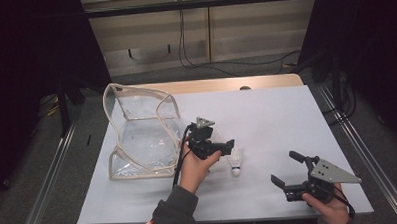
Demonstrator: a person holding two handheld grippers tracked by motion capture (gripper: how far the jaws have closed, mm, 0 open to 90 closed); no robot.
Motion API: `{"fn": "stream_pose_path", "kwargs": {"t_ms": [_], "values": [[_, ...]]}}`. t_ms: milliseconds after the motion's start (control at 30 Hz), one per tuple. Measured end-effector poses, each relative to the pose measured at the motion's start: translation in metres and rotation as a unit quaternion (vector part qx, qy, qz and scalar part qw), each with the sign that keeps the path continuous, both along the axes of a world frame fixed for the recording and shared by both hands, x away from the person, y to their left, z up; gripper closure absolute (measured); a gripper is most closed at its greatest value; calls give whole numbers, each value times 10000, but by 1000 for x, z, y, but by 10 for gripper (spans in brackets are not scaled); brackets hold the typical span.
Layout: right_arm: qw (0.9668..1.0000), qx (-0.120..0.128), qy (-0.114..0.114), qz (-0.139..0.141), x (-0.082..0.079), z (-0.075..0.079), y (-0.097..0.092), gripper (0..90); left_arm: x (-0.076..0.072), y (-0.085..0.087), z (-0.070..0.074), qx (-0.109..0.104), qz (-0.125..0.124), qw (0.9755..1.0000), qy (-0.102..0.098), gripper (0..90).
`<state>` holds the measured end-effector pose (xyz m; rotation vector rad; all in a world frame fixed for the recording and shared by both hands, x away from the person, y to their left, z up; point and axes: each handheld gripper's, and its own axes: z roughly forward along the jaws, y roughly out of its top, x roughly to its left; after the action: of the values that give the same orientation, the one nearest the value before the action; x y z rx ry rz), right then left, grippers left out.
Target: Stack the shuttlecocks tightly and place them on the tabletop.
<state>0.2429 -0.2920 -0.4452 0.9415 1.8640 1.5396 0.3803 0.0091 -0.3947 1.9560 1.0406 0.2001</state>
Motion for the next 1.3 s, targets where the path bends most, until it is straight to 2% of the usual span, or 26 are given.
{"fn": "stream_pose_path", "kwargs": {"t_ms": [33, 467, 633, 733, 900, 1100, 1300], "values": [[10000, 3, 3, -6, 0, 0, 0, 15, -1, 1, -1, 56, -38, 10000, -2, 76], [10000, 21, 8, -8, 0, 0, -1, 15, -14, 3, -6, -61, -226, 9997, 1, 72], [10000, 19, 5, -4, 0, 0, -2, 15, -17, 6, -9, -2, -258, 9997, 19, 72], [10000, 20, 5, -6, 0, 0, -2, 14, -18, 6, -9, -56, -246, 9997, 17, 72], [10000, 12, 14, 5, 0, 0, -1, 15, -23, 7, -9, -41, -412, 9991, 16, 72], [10000, 8, 5, 9, -1, 0, -2, 15, -30, 10, -9, -70, -492, 9988, -36, 71], [10000, -13, -13, 6, -1, 0, -2, 15, -35, 10, -11, -164, -568, 9983, 5, 66]]}}
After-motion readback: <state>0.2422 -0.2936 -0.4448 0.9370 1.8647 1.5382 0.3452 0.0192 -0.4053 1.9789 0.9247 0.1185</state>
